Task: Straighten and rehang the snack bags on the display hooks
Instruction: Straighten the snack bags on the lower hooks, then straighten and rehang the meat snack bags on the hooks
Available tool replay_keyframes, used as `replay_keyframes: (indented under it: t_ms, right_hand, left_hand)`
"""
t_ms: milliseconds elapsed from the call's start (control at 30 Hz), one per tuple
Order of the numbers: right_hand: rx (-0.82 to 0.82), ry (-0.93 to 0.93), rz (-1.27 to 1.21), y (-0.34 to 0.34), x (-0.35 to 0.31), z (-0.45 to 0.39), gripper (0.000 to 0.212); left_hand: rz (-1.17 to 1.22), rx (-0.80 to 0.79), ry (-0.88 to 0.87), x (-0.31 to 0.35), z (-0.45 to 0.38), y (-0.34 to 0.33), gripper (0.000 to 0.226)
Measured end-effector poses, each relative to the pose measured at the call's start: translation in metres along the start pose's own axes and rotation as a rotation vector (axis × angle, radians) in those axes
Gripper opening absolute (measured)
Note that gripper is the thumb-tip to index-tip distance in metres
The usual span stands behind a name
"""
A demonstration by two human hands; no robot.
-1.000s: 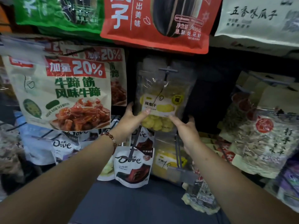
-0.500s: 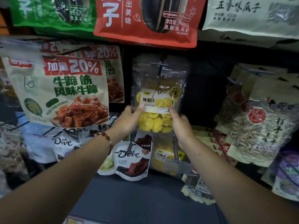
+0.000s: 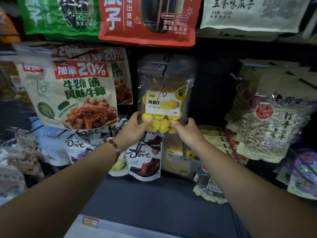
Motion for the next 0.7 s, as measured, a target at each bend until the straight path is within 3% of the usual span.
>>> replay_keyframes:
  t_ms: [167, 367, 500, 700]
  right_hand:
    - [0.025, 0.071, 0.195, 0.021, 0.001, 0.039, 0.083]
    - [0.066, 0.506, 0.658, 0.008, -0.031, 0.140, 0.083]
    - [-0.040, 0.704, 0.856, -0.024, -0.037, 0.205, 0.082]
    - [-0.159, 0.735, 0.985, -0.049, -0.022, 0.236, 0.084]
  left_hand:
    - [-0.258, -0.019, -0.100, 0.026, 0.067, 0.014, 0.077]
    - [-0.758, -0.047, -0.261, 0.041, 0.164, 0.028, 0.065]
    - [-1.021, -0.077, -0.218, 0.028, 0.213, 0.035, 0.067]
    - [-1.298, -0.115, -0.125, 0.002, 0.238, 0.045, 0.073]
Point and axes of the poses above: each hand's wrist, its own z-axis away from the middle knuckle, its own y-axis out of the back of the hand, x = y × z, the point moved 9 cm from there along -z, towards the middle knuckle, and after that the axes turned 15 degrees about z, right-handed, at the moved point
